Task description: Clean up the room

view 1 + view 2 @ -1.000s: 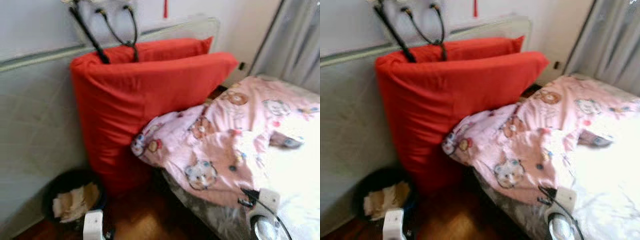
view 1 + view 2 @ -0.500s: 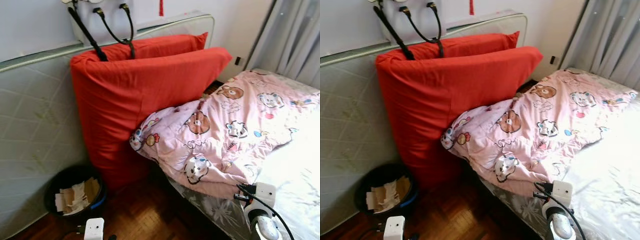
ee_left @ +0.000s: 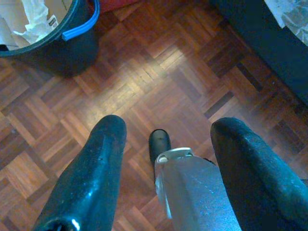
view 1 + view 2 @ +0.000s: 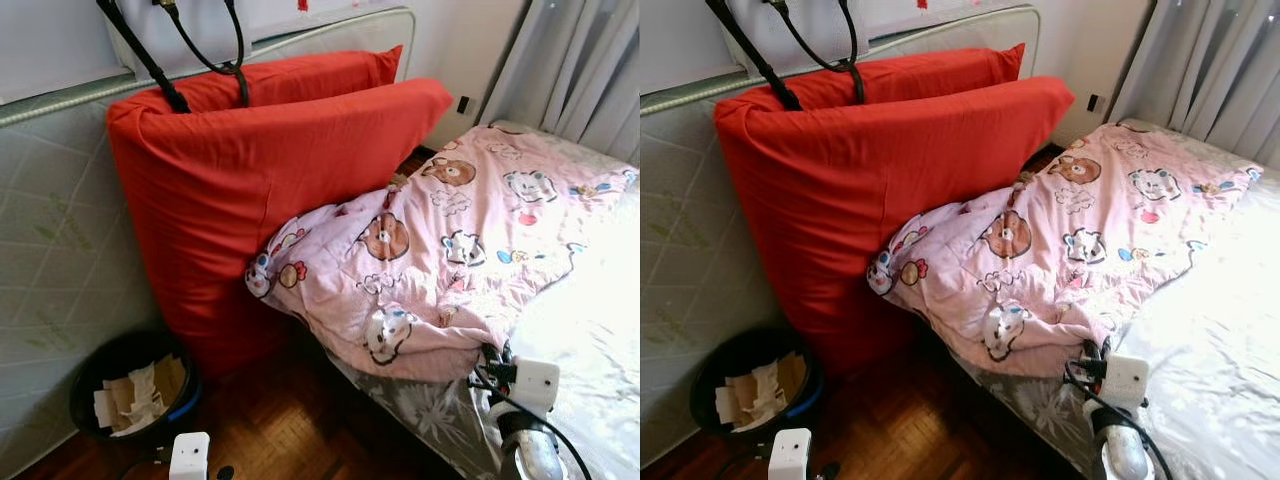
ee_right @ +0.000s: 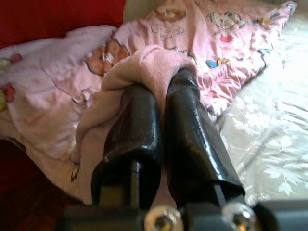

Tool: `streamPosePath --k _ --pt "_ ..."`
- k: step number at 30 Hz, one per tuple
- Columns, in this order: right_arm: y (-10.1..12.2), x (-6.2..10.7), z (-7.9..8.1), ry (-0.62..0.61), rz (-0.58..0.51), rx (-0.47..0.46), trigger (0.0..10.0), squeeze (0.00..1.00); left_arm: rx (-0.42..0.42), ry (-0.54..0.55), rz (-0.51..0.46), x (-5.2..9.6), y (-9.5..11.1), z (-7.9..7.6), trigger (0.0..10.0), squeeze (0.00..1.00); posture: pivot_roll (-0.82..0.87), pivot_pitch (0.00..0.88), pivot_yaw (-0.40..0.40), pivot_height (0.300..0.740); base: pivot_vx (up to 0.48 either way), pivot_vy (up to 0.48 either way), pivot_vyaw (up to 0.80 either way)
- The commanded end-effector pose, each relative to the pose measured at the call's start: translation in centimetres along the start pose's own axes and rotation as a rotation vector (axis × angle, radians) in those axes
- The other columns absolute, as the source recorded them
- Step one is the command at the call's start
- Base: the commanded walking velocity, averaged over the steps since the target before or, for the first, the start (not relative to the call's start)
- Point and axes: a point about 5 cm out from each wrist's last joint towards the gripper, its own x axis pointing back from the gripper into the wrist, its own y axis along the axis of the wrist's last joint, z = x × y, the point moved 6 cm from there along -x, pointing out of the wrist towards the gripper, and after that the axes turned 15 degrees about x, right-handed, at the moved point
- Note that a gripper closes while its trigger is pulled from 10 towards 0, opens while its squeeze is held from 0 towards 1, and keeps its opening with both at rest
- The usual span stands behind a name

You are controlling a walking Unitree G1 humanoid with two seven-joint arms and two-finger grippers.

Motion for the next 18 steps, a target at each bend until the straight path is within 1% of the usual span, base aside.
streamPosePath --k 1,6,7,10,12,14,15,16,17,18 --pt "1.0 -0.2 -0.6 -0.021 -0.048 -0.004 10.0 0.0 -0.018 0.004 0.025 0.2 -0.7 0.3 10.0 0.0 0.0 0.0 -0.068 0.74 0.0 0.0 0.0" --pt "1.0 0.6 -1.4 -0.06 -0.065 0.021 10.0 0.0 -0.023 0.006 0.021 0.1 -0.6 0.3 10.0 0.0 0.01 0.0 -0.072 0.74 0.0 0.0 0.0" --pt "0.8 1.2 -1.9 -0.088 -0.057 0.027 10.0 0.0 -0.023 0.008 0.018 0.1 -0.5 0.3 10.0 0.0 0.01 0.0 -0.073 0.74 0.0 0.0 0.0" --pt "0.0 1.8 -1.9 -0.097 -0.029 0.018 10.0 0.0 -0.023 0.008 0.018 0.1 -0.5 0.3 10.0 0.0 0.01 0.0 -0.073 0.74 0.0 0.0 0.0" --pt "-1.5 2.6 -1.7 -0.094 0.03 0.026 10.0 0.0 -0.026 0.007 0.018 0.1 -0.5 0.3 10.0 0.0 0.0 0.0 -0.072 0.74 0.0 0.0 0.0" --pt "-2.2 2.9 -1.5 -0.094 0.063 0.023 10.0 0.0 -0.026 0.007 0.019 0.1 -0.5 0.3 10.0 0.0 0.0 0.0 -0.07 0.74 0.0 0.0 0.0" --pt "-3.2 3.2 -1.3 -0.089 0.116 0.019 10.0 0.0 -0.027 0.006 0.019 0.1 -0.5 0.3 10.0 0.0 0.0 0.0 -0.07 0.74 0.0 0.0 0.0" --pt "-3.7 3.3 -1.2 -0.086 0.138 0.017 10.0 0.0 -0.027 0.006 0.019 0.1 -0.5 0.3 10.0 0.0 0.0 0.0 -0.07 0.74 0.0 0.0 0.0" --pt "-5.4 3.9 -1.0 -0.078 0.226 0.014 10.0 0.0 -0.027 0.005 0.02 0.1 -0.5 0.3 10.0 0.0 0.0 0.0 -0.068 0.74 0.0 0.0 0.0" --pt "-5.8 4.0 -0.9 -0.077 0.247 0.014 10.0 0.0 -0.027 0.005 0.02 0.1 -0.5 0.3 10.0 0.0 0.0 0.0 -0.068 0.74 0.0 0.0 0.0"
